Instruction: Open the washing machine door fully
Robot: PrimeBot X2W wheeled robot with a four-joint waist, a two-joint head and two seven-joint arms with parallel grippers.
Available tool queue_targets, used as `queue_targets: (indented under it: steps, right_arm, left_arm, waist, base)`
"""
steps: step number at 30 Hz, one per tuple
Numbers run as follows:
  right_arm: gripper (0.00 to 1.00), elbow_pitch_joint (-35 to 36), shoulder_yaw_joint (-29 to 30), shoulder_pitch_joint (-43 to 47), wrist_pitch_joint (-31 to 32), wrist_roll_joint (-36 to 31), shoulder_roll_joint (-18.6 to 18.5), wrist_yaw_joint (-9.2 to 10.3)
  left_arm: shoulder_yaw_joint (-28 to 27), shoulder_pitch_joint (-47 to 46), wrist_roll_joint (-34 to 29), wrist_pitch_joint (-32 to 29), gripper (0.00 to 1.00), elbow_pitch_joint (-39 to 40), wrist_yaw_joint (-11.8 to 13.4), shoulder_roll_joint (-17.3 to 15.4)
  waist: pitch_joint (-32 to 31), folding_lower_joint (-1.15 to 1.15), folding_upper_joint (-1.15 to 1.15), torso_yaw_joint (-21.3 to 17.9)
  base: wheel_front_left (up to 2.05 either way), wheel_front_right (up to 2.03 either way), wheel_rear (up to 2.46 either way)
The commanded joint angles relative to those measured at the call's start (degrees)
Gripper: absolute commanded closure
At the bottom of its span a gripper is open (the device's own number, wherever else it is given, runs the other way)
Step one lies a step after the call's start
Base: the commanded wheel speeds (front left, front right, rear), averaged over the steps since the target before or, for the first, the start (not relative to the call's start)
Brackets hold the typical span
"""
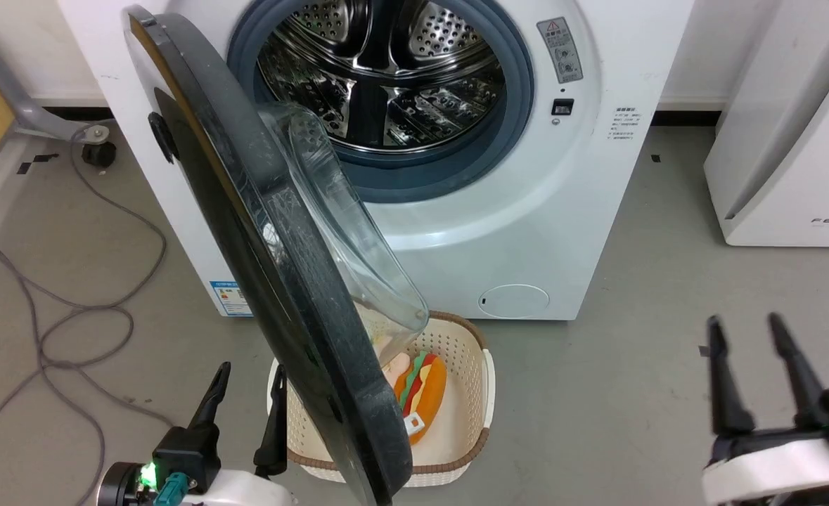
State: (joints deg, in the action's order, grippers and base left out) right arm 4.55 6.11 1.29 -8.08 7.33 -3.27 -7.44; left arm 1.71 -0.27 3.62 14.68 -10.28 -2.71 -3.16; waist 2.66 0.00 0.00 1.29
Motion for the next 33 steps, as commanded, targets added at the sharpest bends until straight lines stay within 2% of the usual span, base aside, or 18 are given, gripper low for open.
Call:
queue_targets:
  steps: [1,6,12,13,14,27,33]
  right_arm:
    - [0.00,0.35,-0.78,1.50,0.60,-0.86,0.35,-0.05]
    - [0.00,-1.69,-2.52,3.11,2.19,-2.42,0.37,-0.05]
    - [0.00,-5.24,-3.11,2.79,1.02,-1.60,0.38,-0.05]
    - [0.00,-5.50,-3.19,2.65,0.87,-1.40,0.38,-0.05]
    - [0.00,-5.71,-3.25,2.52,0.74,-1.35,0.38,-0.05]
    - [0.00,-6.83,-4.00,1.86,0.27,-0.49,0.39,-0.05]
    - [0.00,-6.86,-4.11,1.89,0.19,-0.11,0.39,-0.05]
  left_arm:
    - [-0.15,-0.80,-0.04,0.32,0.00,-0.08,-0.18,-0.08]
    - [-0.37,-0.92,-0.02,0.32,0.00,-0.28,-0.31,-0.04]
    - [-0.44,-0.91,0.02,0.32,0.00,-0.81,-0.51,0.01]
    - [-0.43,-0.93,0.07,0.32,0.55,-0.97,-0.58,0.01]
    - [-0.40,-0.96,0.19,0.32,0.99,-1.13,-0.71,0.02]
    - [-0.95,-1.18,1.97,0.32,1.00,-0.71,-1.36,0.14]
    - [-1.99,-2.02,2.62,0.32,1.00,3.71,-1.20,0.18]
  waist:
    - [0.09,0.00,0.00,-0.03]
    - [0.27,0.00,0.00,0.00]
    - [0.33,0.00,0.00,0.00]
    - [0.35,0.00,0.00,-0.01]
    - [0.38,0.00,0.00,-0.02]
    - [0.40,0.00,0.00,0.08]
    - [0.45,0.00,0.00,0.24]
  base:
    - [0.00,0.00,0.00]
    - [0.00,0.00,0.00]
    - [0.00,0.00,0.00]
    - [0.00,0.00,0.00]
    - [0.00,0.00,0.00]
    - [0.00,0.00,0.00]
    - [0.00,0.00,0.00]
